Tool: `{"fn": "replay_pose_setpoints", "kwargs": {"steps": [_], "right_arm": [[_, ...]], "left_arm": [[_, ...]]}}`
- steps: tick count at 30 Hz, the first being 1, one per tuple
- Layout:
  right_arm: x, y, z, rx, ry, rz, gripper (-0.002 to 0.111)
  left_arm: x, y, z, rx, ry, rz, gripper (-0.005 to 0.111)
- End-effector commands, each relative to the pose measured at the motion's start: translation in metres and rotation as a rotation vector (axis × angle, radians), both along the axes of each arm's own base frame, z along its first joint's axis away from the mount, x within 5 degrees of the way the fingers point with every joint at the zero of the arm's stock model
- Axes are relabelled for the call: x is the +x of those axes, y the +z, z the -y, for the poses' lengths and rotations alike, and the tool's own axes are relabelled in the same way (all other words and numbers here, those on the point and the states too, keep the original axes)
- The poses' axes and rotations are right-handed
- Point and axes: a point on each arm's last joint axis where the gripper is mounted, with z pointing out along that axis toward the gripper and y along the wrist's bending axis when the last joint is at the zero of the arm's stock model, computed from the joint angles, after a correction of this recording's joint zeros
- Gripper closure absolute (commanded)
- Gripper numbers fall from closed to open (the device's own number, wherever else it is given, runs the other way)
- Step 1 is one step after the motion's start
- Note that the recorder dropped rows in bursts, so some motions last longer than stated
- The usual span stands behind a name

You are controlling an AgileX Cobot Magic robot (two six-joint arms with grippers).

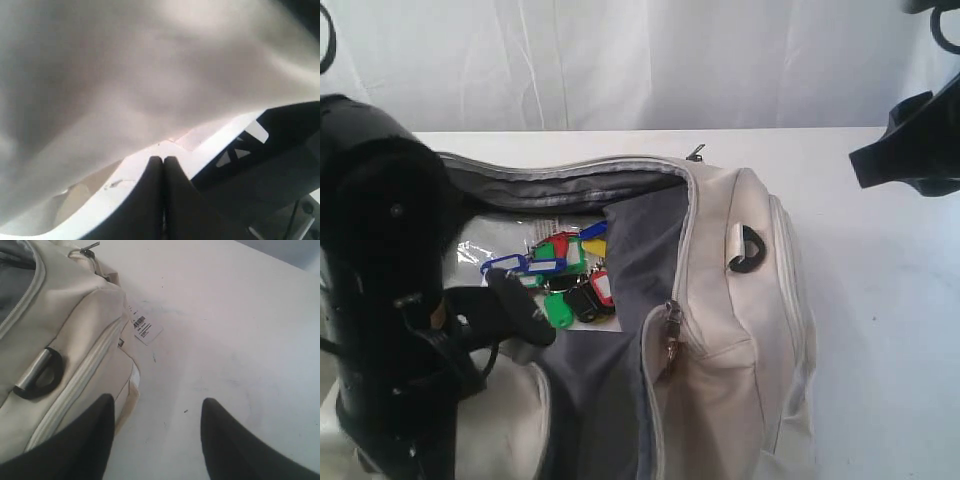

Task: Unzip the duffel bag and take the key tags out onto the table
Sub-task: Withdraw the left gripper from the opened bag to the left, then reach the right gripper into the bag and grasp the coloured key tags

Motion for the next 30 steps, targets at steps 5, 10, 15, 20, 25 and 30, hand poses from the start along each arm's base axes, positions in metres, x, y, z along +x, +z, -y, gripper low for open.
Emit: {"fn": "replay_pose_setpoints", "kwargs": {"steps": [5,10,15,20,25,30], "right_arm": [[-0.001,0.0,0.0,0.01,-0.001,0.004,0.059],[0.0,0.001,-0.001,0.023,0.007,0.023,0.059],[0.001,0.001,-0.001,0.024,0.008,0.023,0.059],[0.002,-0.002,-0.007,0.09,0.012,0.029,0.059],[0.0,-0.004,-0.017,0.232,0.035,0.003,0.059],[0.0,-0.009,-0.043,0.292,0.233,-0.116,0.073]], "left_arm": [[-0.01,0.021,-0.018,0.03,-0.032,0.022,0.107],[0.002,0.09,-0.043,-0.008,0.014,0.42,0.107],[0.0,0.131,-0.083,-0.12,0.146,0.597,0.107],[-0.001,0.128,-0.1,-0.376,0.217,0.693,0.107],[0.007,0.083,-0.113,-0.41,0.224,0.64,0.107],[0.003,0.07,-0.109,-0.523,0.277,0.648,0.107]]}}
